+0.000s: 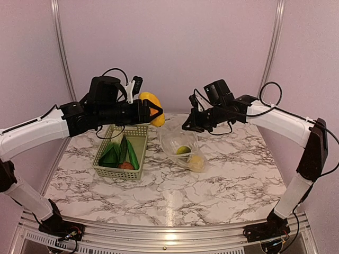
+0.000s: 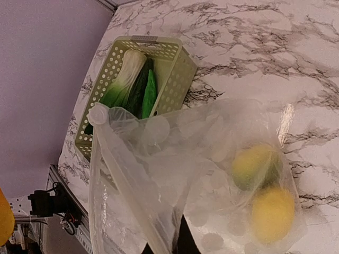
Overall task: Place the food in the zip-top bag and seal the zipper
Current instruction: Place the fake fruit in the zipper food storage bag.
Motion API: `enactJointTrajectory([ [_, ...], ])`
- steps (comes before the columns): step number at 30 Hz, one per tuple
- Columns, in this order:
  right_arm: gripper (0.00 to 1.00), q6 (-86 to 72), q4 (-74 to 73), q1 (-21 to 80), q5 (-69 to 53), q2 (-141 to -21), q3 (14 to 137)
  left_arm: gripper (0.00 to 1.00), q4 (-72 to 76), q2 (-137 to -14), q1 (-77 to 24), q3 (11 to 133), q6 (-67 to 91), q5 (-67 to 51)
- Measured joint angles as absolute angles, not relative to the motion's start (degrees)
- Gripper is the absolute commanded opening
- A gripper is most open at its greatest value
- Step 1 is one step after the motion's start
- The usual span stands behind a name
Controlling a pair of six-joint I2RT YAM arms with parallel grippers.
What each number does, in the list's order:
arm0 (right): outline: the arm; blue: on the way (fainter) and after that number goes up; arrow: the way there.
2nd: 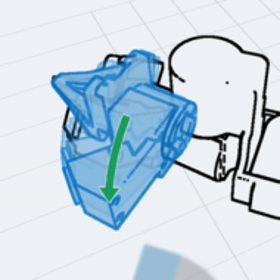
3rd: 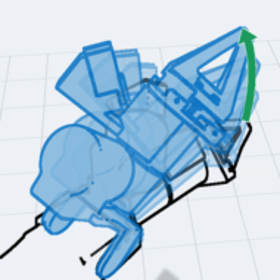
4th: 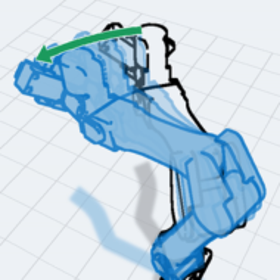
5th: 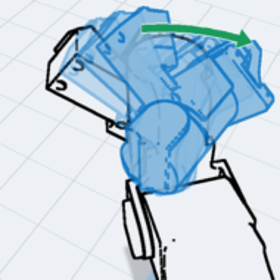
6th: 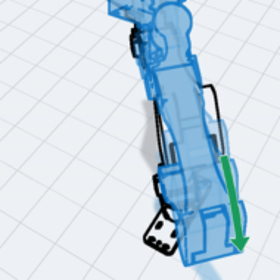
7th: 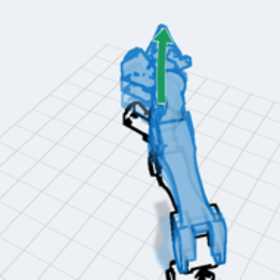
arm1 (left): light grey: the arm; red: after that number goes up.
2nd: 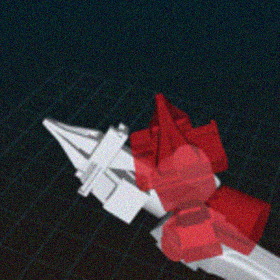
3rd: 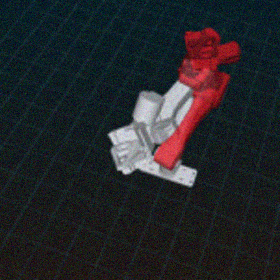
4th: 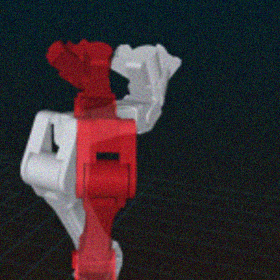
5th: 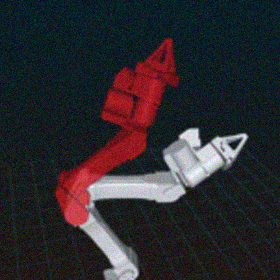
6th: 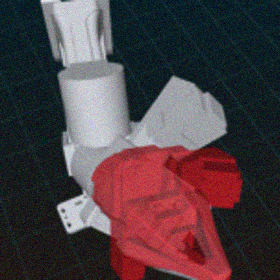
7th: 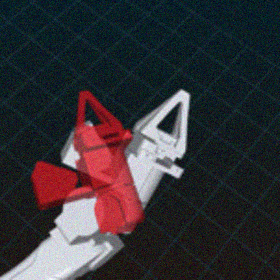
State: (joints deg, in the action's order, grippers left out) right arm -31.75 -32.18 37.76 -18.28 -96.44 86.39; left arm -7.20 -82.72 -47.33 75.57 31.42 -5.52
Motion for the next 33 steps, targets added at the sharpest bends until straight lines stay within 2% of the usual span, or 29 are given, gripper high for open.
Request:
enactJointTrajectory([
  [20, 0.03, -31.4, -33.3, 37.8, -20.3, -95.2, 86.5, 0.46, -12.3, -98.4, -54.8, 92.5, 18.3, 6.7],
  [28, 0.03, -30.4, -33.0, 37.2, -22.3, -94.1, 85.2, 0.46, -12.8, -100.1, -55.6, 93.8, 14.6, 10.4],
  [33, 0.03, -29.8, -33.1, 36.4, -23.7, -93.5, 85.2, 0.51, -12.7, -101.1, -55.8, 93.7, 13.6, 11.8],
])
